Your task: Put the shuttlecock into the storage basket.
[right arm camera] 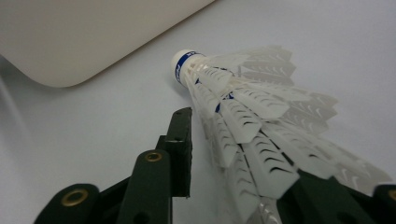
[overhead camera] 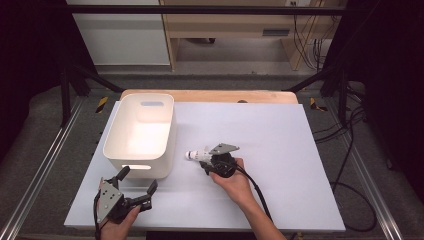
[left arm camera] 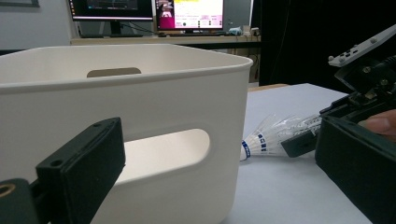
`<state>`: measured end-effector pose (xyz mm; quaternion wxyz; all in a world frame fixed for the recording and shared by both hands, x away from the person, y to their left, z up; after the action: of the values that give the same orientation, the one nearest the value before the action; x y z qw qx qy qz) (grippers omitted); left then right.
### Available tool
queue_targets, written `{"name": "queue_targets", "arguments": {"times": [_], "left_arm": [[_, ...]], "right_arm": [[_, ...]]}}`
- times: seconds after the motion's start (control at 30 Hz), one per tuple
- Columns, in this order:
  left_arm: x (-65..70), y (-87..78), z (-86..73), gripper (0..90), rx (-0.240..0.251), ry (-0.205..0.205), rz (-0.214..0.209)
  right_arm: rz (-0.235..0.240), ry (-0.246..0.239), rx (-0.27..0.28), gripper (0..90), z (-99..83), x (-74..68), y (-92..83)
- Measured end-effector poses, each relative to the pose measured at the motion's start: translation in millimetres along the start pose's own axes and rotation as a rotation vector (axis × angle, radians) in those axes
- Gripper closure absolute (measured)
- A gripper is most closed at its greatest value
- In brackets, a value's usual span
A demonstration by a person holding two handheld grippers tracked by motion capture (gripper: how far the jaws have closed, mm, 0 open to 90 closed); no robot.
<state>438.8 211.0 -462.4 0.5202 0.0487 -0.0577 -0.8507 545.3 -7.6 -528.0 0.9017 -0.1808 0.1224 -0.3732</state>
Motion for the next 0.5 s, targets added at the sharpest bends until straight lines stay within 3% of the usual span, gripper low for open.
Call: {"name": "queue_targets", "arguments": {"times": [0.13,0.47,0.5], "left_arm": [[-0.7,-0.3,-0.1,1.8,-0.001,0.0,0.002],[-1.4,-0.6,0.1,1.8,-0.001,0.002,0.003],[-1.5,-0.6,0.2,1.9,-0.001,0.002,0.004]], "right_arm": [[-0.003,-0.011,0.005,77.7,0.7,2.7,-0.9],[0.006,-0.023,0.015,84.1,2.6,3.8,-4.2],[0.007,-0.023,0.016,88.3,2.9,4.1,-4.6]]}}
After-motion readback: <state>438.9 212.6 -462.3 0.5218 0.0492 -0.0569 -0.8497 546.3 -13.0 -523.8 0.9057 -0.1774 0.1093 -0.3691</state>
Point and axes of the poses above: each handheld gripper's, and its own axes: y roughly forward along the jaws, z roughly out of its top, x roughly to its right, the point moved 8 cm from there along y, roughly forward along the jaws, and after that the axes turned 11 degrees about x, right-handed, at the moved point
